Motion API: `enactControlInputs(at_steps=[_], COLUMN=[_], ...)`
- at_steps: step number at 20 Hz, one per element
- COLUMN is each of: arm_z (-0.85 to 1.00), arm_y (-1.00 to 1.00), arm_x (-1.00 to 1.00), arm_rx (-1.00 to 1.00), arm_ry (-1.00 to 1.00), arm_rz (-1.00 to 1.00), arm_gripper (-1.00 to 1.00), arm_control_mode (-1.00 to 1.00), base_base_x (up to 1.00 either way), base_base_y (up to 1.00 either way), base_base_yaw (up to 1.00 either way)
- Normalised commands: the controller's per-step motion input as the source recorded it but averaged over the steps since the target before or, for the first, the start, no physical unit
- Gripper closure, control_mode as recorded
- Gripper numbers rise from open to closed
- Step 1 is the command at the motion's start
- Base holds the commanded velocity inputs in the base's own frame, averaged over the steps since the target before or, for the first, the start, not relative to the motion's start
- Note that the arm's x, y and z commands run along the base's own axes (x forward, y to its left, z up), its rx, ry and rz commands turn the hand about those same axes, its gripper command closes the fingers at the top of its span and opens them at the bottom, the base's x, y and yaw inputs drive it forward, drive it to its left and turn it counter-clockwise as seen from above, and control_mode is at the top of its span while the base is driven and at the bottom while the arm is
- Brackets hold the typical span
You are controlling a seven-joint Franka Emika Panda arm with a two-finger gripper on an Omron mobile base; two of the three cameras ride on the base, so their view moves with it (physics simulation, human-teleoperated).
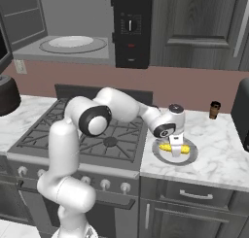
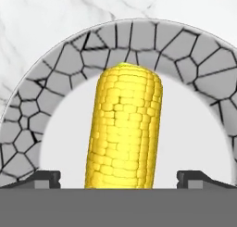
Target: Pick the corn from the counter and place it in the microwave. Then turn on the microwave.
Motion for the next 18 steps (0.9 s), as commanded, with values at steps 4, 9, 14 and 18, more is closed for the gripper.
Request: enactControlInputs(at_steps=[4,9,14,18], arm_z=[-0.22,-0.17,-0.02,0.0], arm_y=[0.0,0.0,0.01,0.0], arm_x=[0.11,0.05,0.0,0.0], arm_rx=[0.0,0.0,0.0,0.0], arm_ry=[0.0,0.0,0.01,0.0], arm_rz=[0.0,0.0,0.0,0.0], arm_gripper=[-1.0,-1.0,1.0,1.0], arm_control_mode=[-1.0,-1.0,-1.0,-1.0], base_base_x=[0.0,0.0,0.0,0.0], base_base_y=[0.0,0.0,0.0,0.0], base_base_yaw=[0.0,0.0,0.0,0.0])
